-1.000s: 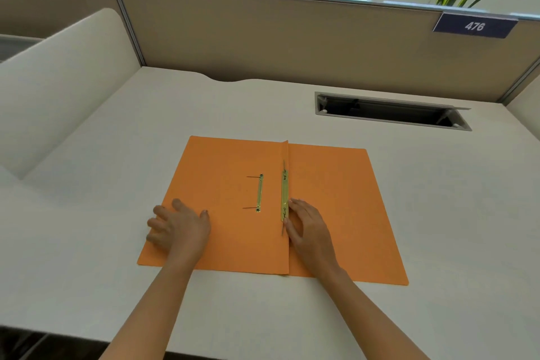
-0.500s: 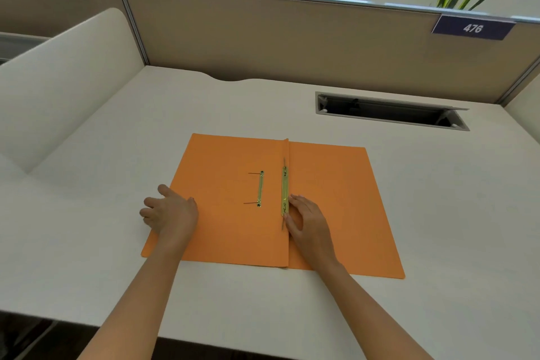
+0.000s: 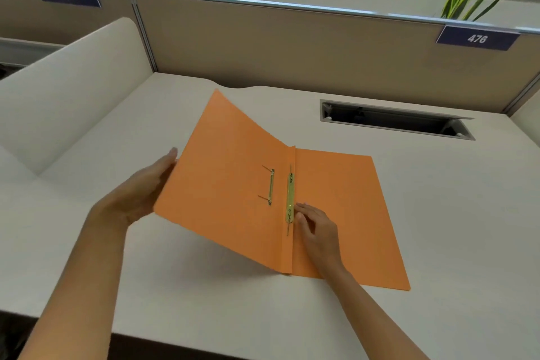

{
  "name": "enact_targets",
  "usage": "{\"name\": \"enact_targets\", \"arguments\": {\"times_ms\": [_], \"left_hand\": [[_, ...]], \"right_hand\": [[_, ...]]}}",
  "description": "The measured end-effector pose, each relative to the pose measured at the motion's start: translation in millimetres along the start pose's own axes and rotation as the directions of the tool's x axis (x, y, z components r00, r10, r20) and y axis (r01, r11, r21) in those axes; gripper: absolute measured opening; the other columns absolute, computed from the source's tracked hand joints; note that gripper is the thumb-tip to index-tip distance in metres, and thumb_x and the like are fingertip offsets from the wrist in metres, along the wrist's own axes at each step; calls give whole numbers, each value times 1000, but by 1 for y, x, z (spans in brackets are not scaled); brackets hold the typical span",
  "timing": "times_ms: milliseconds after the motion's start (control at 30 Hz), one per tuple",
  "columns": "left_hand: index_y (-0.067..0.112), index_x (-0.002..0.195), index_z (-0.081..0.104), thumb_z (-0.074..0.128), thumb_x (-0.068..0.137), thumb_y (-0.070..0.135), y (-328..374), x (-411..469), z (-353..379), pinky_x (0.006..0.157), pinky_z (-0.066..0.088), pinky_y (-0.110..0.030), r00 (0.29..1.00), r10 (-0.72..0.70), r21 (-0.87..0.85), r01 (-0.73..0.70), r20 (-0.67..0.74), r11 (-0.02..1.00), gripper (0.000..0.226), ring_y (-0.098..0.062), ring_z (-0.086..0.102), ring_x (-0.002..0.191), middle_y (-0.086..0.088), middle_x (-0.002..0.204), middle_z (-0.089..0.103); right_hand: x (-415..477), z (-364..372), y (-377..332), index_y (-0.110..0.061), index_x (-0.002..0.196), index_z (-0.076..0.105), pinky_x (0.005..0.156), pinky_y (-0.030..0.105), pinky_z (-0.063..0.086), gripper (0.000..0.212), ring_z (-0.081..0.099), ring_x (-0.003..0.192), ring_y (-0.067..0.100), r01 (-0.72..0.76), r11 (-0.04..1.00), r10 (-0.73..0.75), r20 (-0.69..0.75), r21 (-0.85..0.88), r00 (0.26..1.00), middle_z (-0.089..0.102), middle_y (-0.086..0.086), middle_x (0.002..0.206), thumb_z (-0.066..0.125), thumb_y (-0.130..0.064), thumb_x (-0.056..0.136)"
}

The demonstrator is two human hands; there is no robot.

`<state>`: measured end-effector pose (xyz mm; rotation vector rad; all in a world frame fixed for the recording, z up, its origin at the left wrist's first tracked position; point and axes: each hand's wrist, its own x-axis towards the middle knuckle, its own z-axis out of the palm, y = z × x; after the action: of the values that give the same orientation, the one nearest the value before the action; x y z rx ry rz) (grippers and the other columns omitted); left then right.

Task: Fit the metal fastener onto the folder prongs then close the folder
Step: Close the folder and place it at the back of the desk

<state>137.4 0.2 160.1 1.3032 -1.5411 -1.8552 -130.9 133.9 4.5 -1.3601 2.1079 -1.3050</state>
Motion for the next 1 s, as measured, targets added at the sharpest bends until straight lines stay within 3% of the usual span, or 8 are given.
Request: {"name": "enact_targets", "arguments": {"times_ms": [133,233,333,533,633,733,833,1000], "left_hand": [[30,111,66,20,94,51,11,-2,41,64,54,-20,963,193,-122,-173,186,977,53,-8,68,76,4,84,71],[32,127,55,31,93,55,11,2,80,93,49,-32,930,248,-39,-247,270,968,48,-15,61,111,4,118,66],[41,139,38,38,88,61,8,9,115,108,39,-44,889,267,45,-304,371,952,54,-12,44,132,12,146,44],[44,129,51,42,93,48,0,22,167,102,42,-31,901,252,154,-322,354,934,36,-3,47,122,22,133,47],[42,117,62,45,92,48,-13,34,176,99,47,-34,930,218,253,-296,296,921,30,-6,55,115,17,128,56],[35,114,64,49,91,45,-30,47,181,102,45,-40,981,134,367,-178,142,913,29,-17,54,119,5,132,57],[25,123,58,52,93,36,-46,57,183,90,41,-29,997,68,463,-76,35,883,33,-20,52,120,-1,136,53],[17,131,49,59,89,30,-71,69,176,85,44,-29,994,41,527,16,-98,850,45,-23,56,113,-11,133,51]], "right_hand": [[9,-21,-12,-19,105,74,91,22,49,25,63,102,5,-264,940,273,-14,217,962,72,-6,111,53,-26,96],[18,-47,-24,-14,101,74,94,37,53,29,70,97,16,-347,816,385,12,462,923,74,3,105,49,-28,98],[27,-87,-45,-9,102,70,90,37,54,37,69,99,26,-399,746,401,120,533,908,71,13,110,39,-28,102],[30,-155,-93,-16,117,62,78,36,55,48,69,97,24,-450,683,431,181,575,884,71,4,111,31,-48,99],[28,-176,-100,-23,116,60,89,47,53,51,66,100,26,-486,812,474,118,324,872,68,4,111,30,-58,95],[22,-185,-92,-19,122,55,77,43,57,51,68,88,22,-467,883,465,42,57,884,67,-1,99,48,-58,89],[16,-184,-70,-17,133,46,72,32,45,57,59,88,18,-507,851,508,-30,-138,861,59,-3,105,62,-46,86],[11,-164,-26,-11,126,46,76,35,44,57,56,94,25,-630,704,662,-18,-328,749,60,11,121,66,-44,84]]}}
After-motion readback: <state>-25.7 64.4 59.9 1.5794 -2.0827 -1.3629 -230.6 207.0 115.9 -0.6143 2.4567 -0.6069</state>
